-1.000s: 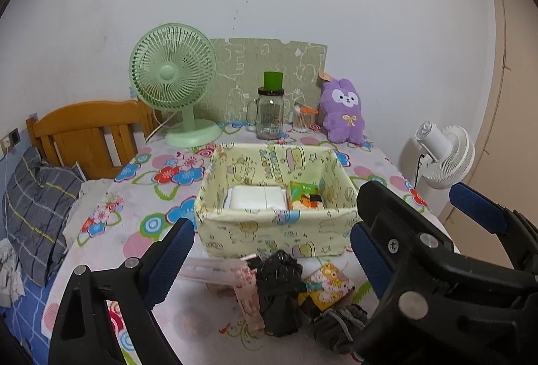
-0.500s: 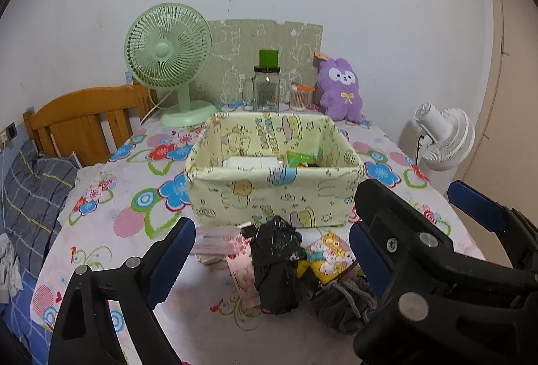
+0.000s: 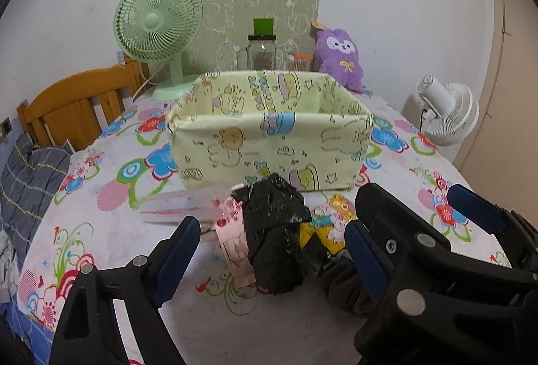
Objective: Organize soft objects
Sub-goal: 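Grasp the black plastic bag with the left gripper while the right grasps the grey mesh sponge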
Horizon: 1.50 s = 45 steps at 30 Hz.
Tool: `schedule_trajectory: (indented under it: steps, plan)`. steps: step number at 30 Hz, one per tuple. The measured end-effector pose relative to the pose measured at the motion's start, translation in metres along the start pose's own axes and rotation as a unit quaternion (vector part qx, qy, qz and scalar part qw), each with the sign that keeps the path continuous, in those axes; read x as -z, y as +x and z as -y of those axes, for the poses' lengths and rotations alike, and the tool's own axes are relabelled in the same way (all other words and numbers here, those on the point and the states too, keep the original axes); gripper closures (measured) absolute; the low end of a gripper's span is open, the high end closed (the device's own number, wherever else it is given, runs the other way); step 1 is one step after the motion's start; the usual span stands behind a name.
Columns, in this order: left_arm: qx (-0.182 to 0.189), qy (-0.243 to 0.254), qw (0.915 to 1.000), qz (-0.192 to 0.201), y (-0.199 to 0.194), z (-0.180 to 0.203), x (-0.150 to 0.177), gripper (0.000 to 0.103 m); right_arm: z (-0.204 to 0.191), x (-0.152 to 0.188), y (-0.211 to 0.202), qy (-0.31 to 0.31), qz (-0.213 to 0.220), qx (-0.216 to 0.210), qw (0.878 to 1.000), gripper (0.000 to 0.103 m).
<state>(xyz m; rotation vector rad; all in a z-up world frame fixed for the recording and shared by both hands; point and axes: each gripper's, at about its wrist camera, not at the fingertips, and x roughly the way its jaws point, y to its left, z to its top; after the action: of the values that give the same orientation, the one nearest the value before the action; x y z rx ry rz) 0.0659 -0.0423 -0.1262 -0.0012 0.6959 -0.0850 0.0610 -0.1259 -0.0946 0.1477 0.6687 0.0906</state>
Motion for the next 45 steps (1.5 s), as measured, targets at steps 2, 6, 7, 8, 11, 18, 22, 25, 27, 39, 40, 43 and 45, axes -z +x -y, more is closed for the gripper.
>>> schedule_trajectory:
  steps: [2, 6, 7, 8, 11, 18, 22, 25, 27, 39, 40, 43, 45]
  plan:
    - [0.000, 0.001, 1.0000, -0.006, 0.003, 0.000, 0.003, 0.014, 0.001, 0.003, 0.003, 0.002, -0.006, 0.000, 1.000, 0.006]
    - [0.001, -0.002, 0.9999, -0.015, 0.006, 0.000, 0.010, 0.016, 0.003, 0.010, 0.008, 0.002, -0.018, 0.004, 1.000, 0.006]
    - [0.002, -0.003, 0.9999, -0.016, 0.007, 0.000, 0.011, 0.016, 0.003, 0.012, 0.008, 0.003, -0.021, 0.004, 1.000, 0.006]
    - [0.003, -0.004, 0.9998, -0.018, 0.008, 0.000, 0.012, 0.016, 0.004, 0.014, 0.009, 0.004, -0.023, 0.004, 1.000, 0.006]
    - [0.006, -0.008, 0.9997, -0.024, 0.011, 0.000, 0.017, 0.017, 0.005, 0.018, 0.012, 0.005, -0.029, 0.007, 1.000, 0.006]
    - [-0.003, -0.012, 0.9990, -0.043, 0.020, -0.002, 0.026, 0.027, 0.003, 0.027, 0.024, 0.010, -0.058, 0.009, 0.998, 0.010]
    - [-0.008, -0.011, 0.9987, -0.049, 0.023, -0.003, 0.029, 0.028, 0.002, 0.032, 0.029, 0.018, -0.073, 0.002, 0.997, 0.016]
    - [-0.013, -0.009, 0.9985, -0.053, 0.025, -0.002, 0.030, 0.030, 0.003, 0.034, 0.032, 0.025, -0.082, -0.002, 0.996, 0.022]
    - [-0.013, -0.007, 0.9981, -0.059, 0.028, -0.001, 0.032, 0.031, 0.004, 0.037, 0.036, 0.033, -0.093, -0.008, 0.995, 0.032]
    - [0.000, -0.009, 0.9987, -0.051, 0.021, 0.001, 0.026, 0.032, 0.003, 0.031, 0.027, 0.036, -0.082, -0.002, 0.996, 0.057]
    - [0.003, -0.010, 0.9989, -0.047, 0.019, 0.001, 0.024, 0.032, 0.004, 0.028, 0.025, 0.038, -0.078, -0.004, 0.996, 0.058]
    - [0.012, -0.017, 0.9990, -0.041, 0.018, 0.001, 0.016, 0.031, 0.005, 0.019, 0.020, 0.035, -0.063, 0.000, 0.997, 0.058]
    - [0.014, -0.022, 0.9988, -0.042, 0.020, -0.001, 0.012, 0.031, 0.004, 0.015, 0.020, 0.035, -0.059, 0.002, 0.998, 0.058]
